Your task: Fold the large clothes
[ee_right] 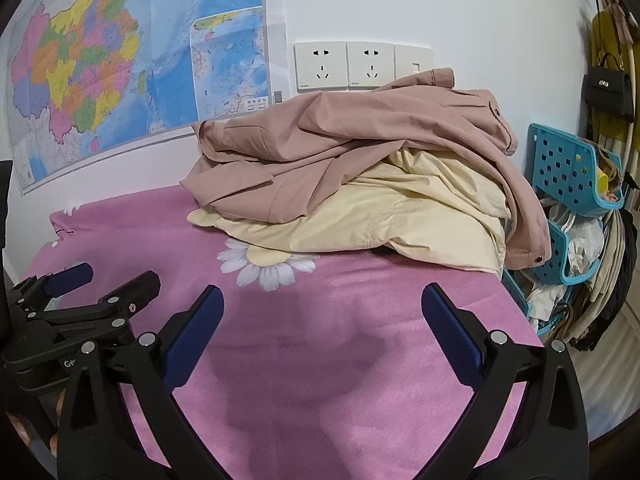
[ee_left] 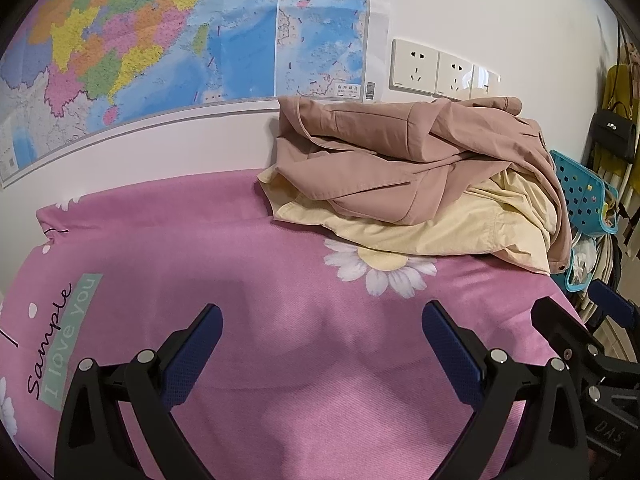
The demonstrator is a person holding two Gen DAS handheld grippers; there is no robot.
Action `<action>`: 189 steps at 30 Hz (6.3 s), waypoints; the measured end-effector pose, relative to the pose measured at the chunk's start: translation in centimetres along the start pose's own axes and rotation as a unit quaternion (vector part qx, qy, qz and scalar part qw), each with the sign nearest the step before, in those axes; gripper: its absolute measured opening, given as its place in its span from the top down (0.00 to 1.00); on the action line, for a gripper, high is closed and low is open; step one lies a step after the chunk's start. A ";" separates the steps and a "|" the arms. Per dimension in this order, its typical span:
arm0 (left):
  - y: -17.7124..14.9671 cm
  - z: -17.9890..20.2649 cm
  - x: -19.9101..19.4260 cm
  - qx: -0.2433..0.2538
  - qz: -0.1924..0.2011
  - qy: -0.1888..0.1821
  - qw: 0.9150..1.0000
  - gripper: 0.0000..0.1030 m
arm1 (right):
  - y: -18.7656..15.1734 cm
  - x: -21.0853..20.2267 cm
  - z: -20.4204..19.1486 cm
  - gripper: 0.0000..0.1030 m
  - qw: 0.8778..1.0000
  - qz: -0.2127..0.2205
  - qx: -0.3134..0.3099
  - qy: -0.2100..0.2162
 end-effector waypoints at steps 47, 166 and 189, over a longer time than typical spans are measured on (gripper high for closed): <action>3.0 -5.4 13.7 0.007 -0.034 -0.043 0.998 0.06 | 18.7 17.1 -4.1 0.91 0.946 0.030 -0.307 0.103; -5.0 -30.8 -1.4 0.067 -0.137 -0.076 0.985 0.20 | 1.1 6.9 -7.9 0.13 0.959 -0.180 0.030 0.219; -1.5 -46.2 0.0 -0.040 -0.159 0.199 0.966 0.60 | 5.9 9.1 4.1 0.94 0.982 -0.144 0.089 0.081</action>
Point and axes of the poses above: each gripper's, at about its wrist camera, not at the fingertips, and x roughly the way its jaws point, z to its right, y to its top, the point moved 3 cm from there along x, roughly the way its jaws point, and after that the axes turned 11 degrees about z, right-handed, at the moved point
